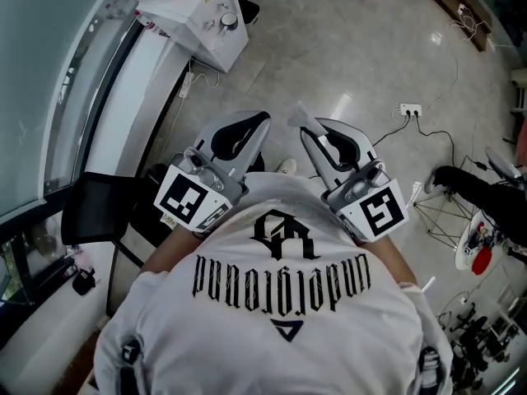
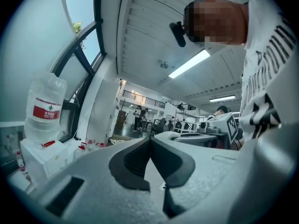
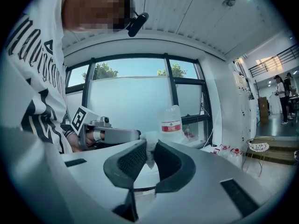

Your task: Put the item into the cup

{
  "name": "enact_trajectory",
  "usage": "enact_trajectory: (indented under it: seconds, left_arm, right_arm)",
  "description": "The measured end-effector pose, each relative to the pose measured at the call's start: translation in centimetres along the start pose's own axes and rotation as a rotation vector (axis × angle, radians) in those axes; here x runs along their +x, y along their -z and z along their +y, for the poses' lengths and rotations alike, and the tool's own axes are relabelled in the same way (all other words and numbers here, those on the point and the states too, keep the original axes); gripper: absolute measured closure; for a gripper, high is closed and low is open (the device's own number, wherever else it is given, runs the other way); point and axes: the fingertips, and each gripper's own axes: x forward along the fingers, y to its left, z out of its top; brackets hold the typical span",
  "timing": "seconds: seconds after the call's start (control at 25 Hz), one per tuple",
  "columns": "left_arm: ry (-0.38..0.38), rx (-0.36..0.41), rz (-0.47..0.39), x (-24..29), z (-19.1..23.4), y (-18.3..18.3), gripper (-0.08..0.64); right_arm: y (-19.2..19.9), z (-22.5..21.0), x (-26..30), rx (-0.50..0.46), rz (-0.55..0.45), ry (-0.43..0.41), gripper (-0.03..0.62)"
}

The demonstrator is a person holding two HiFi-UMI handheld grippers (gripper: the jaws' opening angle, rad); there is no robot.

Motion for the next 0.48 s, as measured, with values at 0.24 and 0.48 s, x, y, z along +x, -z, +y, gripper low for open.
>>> enact_trajectory:
  seconds: [0.24, 0.48]
  left_arm:
    - [0.009, -0.004, 0.001, 0.1, 5.6, -1.2, 0.545]
    - [0.009, 0.006, -0.014, -0.6, 11.4, -3.1, 0.545]
  right_arm:
    - [-1.0, -1.1, 5.7, -0.007, 0.006, -0.003, 0.538]
    - [-2.4, -1.8, 11.5, -0.021, 0.002, 0.004, 0.538]
